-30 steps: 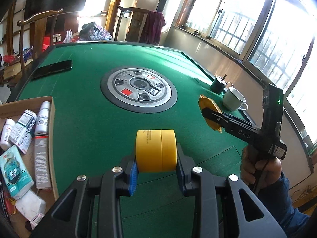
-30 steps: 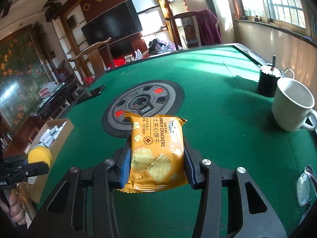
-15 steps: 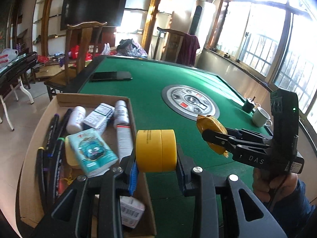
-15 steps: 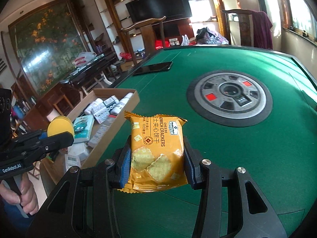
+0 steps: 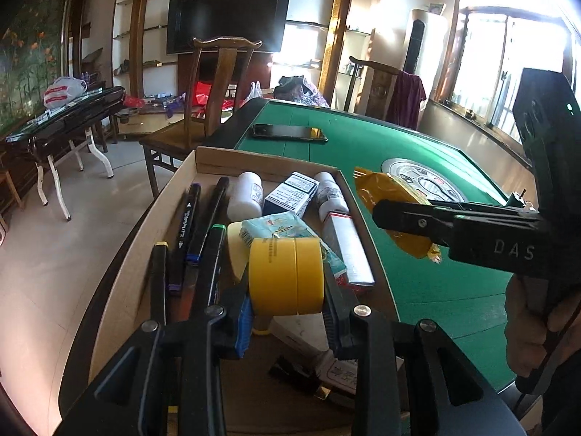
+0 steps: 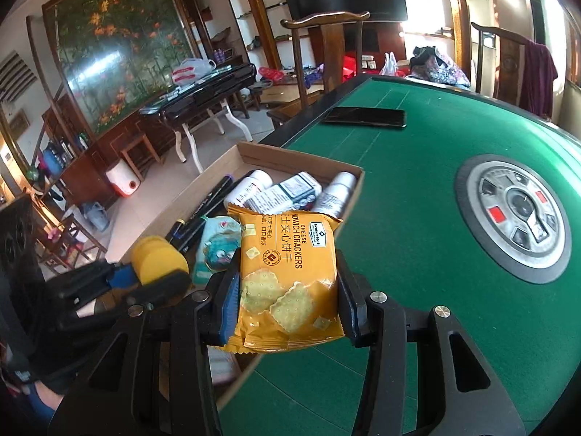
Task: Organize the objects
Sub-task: 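Carry the tape roll and cracker packet over the cardboard tray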
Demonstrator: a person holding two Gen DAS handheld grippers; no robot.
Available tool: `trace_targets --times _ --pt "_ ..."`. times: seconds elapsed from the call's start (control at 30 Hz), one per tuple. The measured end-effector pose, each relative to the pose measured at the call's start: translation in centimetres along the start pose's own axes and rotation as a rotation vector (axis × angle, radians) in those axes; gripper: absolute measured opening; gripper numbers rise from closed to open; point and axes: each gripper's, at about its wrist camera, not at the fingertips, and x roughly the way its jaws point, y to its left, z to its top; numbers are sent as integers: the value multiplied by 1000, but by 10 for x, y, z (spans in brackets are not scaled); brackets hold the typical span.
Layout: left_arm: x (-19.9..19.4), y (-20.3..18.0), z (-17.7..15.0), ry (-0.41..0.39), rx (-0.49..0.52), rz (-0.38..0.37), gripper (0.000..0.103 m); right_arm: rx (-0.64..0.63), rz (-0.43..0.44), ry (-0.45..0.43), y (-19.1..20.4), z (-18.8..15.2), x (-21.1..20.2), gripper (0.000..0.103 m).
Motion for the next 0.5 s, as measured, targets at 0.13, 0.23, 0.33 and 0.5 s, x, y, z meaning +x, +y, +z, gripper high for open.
trace_targets --times 0.13,0.23,0.33,0.5 --pt "4 2 -5 2 7 9 32 -7 9 43 11 12 23 45" --pt "6 2 -6 4 9 13 32 -19 7 62 19 19 36 45" --pt "8 2 -9 1 15 27 32 -25 9 79 24 27 49 45" --pt "10 5 -13 -9 16 45 32 -32 -2 94 27 30 59 45"
